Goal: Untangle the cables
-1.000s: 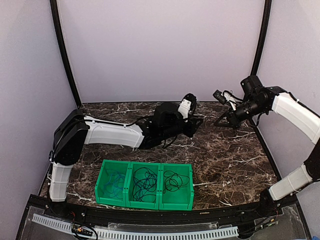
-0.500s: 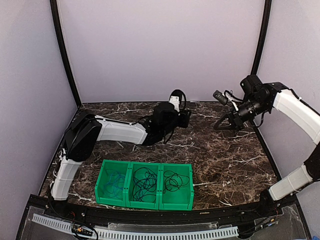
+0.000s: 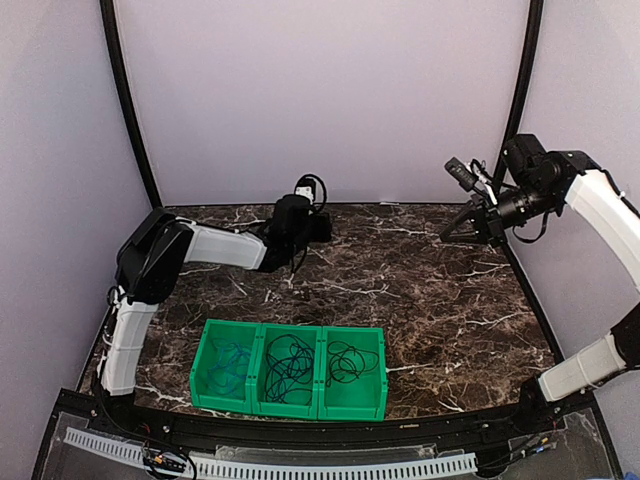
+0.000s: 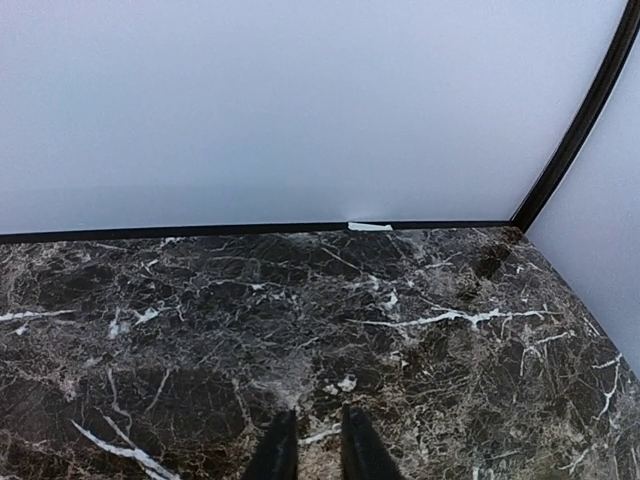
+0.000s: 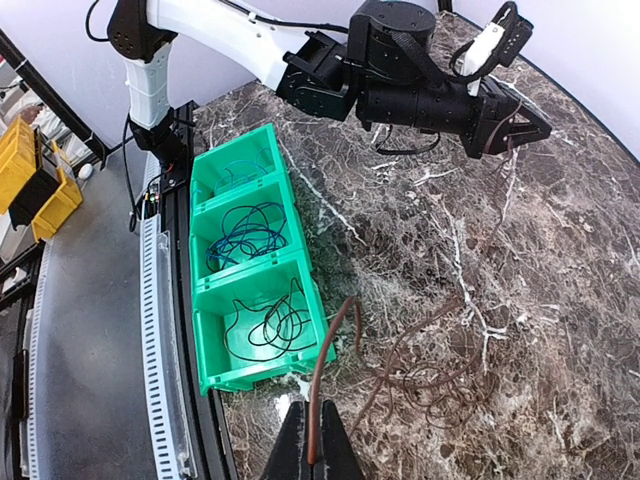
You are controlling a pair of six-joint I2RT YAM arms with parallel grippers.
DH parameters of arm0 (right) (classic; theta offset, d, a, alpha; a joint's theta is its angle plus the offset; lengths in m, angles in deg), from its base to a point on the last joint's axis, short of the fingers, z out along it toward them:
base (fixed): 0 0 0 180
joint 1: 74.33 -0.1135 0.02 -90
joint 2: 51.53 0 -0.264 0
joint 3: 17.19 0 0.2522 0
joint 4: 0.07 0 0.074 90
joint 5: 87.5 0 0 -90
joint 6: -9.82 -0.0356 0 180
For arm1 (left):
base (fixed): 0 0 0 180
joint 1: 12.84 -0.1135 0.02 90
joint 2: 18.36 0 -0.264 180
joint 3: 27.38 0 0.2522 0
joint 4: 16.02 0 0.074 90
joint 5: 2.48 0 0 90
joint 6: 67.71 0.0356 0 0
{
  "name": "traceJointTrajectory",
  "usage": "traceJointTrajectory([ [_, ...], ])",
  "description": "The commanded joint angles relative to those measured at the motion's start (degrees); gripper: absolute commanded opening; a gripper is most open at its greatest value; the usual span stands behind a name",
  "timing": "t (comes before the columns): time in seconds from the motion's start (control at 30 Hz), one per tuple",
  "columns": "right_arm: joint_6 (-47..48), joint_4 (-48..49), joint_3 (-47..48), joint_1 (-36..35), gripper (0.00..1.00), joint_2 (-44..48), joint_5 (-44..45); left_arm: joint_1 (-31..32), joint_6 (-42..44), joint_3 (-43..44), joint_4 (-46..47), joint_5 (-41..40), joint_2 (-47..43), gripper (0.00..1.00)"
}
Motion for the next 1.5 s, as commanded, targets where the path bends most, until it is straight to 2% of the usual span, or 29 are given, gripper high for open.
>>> traceJointTrajectory([
  [0.0,-0.2,0.3,0.6,1.6,0.0,0.3,-0.6,0.1,0.9,-2.4,0.0,0.3,-5.3,0.08],
  [0.1,-1.7,2.1,0.6,3.9,0.0,0.6,-0.4,-0.4,3.0,-5.0,-0.3,-1.7,-7.6,0.0],
  [0.2,-3.8,5.3,0.6,6.8,0.0,1.4,-0.3,-2.6,4.5,-9.8,-0.9,-2.6,-11.3,0.0],
  [0.37,-10.6,14.8,-3.8,9.6,0.0,3.3,5.4,-6.7,3.2,-18.1,-0.1,-2.1,-18.3,0.0],
  [0.67,-13.5,18.0,-6.5,9.7,0.0,1.5,6.8,-8.0,3.4,-26.5,2.2,-3.6,-28.9,0.0],
  [0.77,-12.8,18.4,-8.3,9.8,0.0,1.1,8.1,-8.0,2.9,-29.4,4.6,0.7,-33.8,0.0],
  [0.9,-10.4,15.8,-9.1,9.6,0.0,0.0,5.3,-8.0,1.5,-29.9,5.8,15.3,-38.4,0.0],
  [1.03,-7.5,13.9,-9.7,6.0,0.0,-0.1,0.9,-7.4,0.1,-28.3,3.1,27.7,-41.0,0.0],
  [1.1,-6.1,13.4,-10.3,1.8,0.0,-0.1,1.5,-6.2,1.0,-27.0,0.0,30.2,-42.2,0.0],
  [1.3,-2.9,12.9,-12.3,-9.1,0.0,-1.9,3.5,-2.0,3.2,-23.9,-10.5,30.0,-46.7,0.0],
  [1.47,-2.1,12.8,-13.3,-15.1,0.0,-5.3,4.0,0.8,3.1,-24.7,-17.0,28.1,-51.8,0.0],
])
